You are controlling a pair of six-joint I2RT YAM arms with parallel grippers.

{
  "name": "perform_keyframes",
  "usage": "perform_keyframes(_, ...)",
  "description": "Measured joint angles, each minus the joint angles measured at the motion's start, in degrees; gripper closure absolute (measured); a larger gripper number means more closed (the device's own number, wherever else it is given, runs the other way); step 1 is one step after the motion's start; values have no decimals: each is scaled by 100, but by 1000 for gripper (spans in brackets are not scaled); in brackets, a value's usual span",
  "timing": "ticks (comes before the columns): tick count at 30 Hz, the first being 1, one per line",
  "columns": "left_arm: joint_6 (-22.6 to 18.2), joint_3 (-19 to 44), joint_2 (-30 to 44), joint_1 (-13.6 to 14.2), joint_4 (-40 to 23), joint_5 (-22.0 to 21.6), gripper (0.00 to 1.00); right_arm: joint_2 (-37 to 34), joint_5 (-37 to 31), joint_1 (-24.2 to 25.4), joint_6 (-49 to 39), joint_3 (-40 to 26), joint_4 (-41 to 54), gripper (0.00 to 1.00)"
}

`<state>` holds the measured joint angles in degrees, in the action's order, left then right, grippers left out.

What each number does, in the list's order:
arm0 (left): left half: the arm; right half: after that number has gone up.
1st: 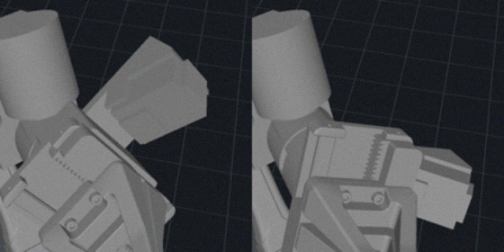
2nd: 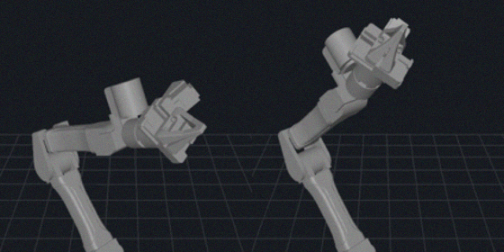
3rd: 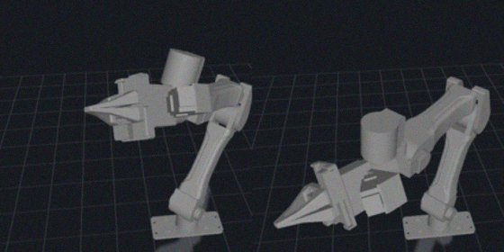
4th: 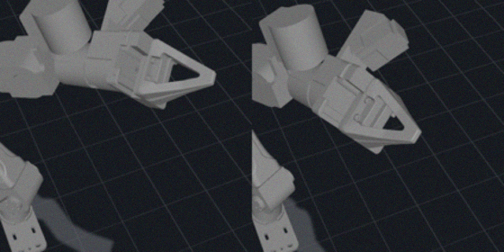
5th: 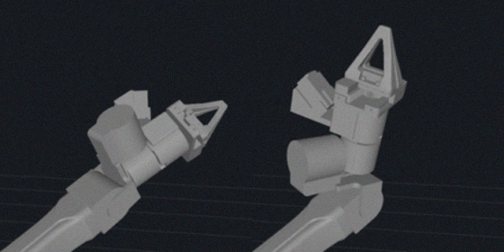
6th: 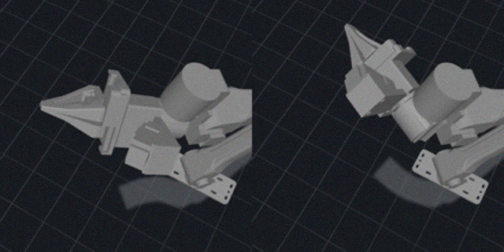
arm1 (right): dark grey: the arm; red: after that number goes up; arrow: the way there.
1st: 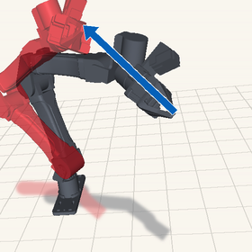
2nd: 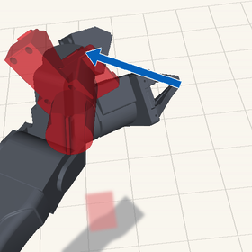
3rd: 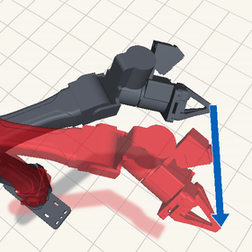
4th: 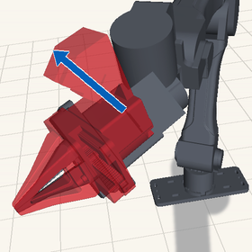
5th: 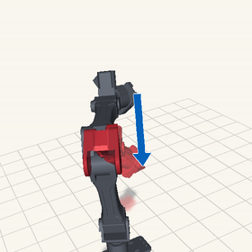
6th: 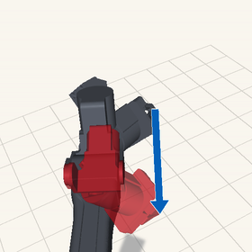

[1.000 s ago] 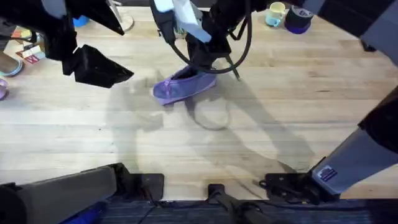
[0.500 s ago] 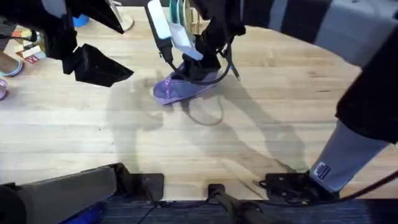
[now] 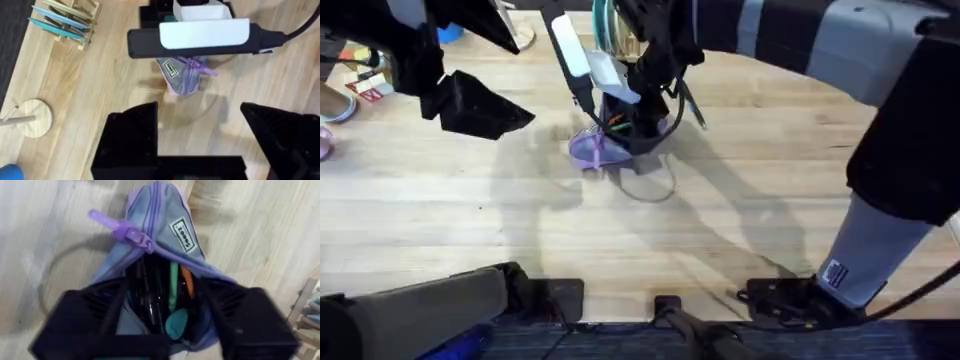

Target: Unzip the bag, pick up the pens from the table one at a time and place them inside, then zip the bag closed.

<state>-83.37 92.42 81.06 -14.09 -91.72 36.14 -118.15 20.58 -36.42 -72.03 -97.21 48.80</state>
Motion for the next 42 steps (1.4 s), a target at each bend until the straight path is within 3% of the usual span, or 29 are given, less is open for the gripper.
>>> perform_keyframes(2,0,0,-2,0,0,0,5,0,-2,0,-21,0,0,12)
perform_keyframes(12,0,0,-2,0,0,0,6,112,-42,0,181,6,17,5)
perform_keyframes(23,0,0,-2,0,0,0,5,1678,-386,97,1767,61,90,5)
perform_keyframes(31,0,0,-2,0,0,0,5,2170,-563,806,3307,61,32,5)
perform_keyframes(36,0,0,-2,0,2,0,5,2214,-712,1491,4506,61,-93,5)
perform_keyframes(37,0,0,-2,0,0,0,5,2214,-843,1886,5225,61,-177,4)
perform_keyframes(42,0,0,-2,0,2,0,5,2160,-950,2224,5812,61,-186,5)
